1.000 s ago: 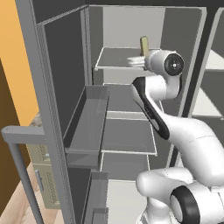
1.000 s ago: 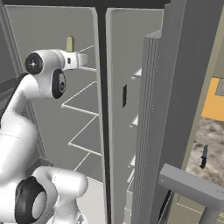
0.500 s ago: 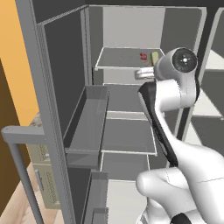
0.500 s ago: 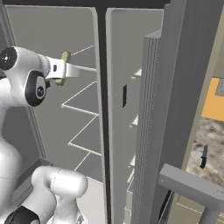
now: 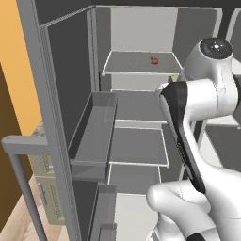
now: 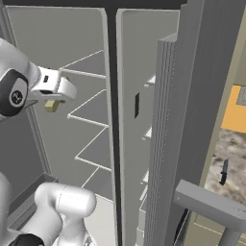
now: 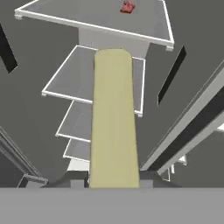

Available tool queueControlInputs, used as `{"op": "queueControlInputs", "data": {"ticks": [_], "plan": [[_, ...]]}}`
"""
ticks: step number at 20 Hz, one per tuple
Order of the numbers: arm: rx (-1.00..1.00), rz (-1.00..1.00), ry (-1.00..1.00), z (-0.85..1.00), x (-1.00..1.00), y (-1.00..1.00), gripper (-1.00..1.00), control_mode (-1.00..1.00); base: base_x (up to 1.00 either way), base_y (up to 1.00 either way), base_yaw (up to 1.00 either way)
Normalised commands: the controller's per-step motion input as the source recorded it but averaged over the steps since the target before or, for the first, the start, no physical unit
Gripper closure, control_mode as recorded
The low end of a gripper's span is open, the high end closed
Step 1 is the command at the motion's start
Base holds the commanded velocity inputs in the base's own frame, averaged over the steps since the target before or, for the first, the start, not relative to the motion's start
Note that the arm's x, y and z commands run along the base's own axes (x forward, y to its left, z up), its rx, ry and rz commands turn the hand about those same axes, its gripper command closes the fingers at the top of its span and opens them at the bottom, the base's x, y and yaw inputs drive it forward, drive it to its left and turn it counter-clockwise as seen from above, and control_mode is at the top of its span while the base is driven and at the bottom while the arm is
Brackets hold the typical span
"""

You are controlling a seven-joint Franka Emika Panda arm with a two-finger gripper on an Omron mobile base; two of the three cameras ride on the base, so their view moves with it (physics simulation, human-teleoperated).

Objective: Retrieve the butter from the fridge and place it on a plate on the dining table. Then retrieve the butter knife by the fridge and place it near the plate.

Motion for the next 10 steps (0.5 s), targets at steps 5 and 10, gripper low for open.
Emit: {"op": "queueControlInputs", "data": {"ticks": [5, 10], "plan": [[0.09, -0.01, 0.11, -0.54, -0.75, -0.09, 1.0, -1.0, 0.0, 0.0, 0.0], [0.15, 0.0, 0.09, -0.5, -0.18, -0.3, 1.0, -1.0, 0.0, 0.0, 0.0]]}}
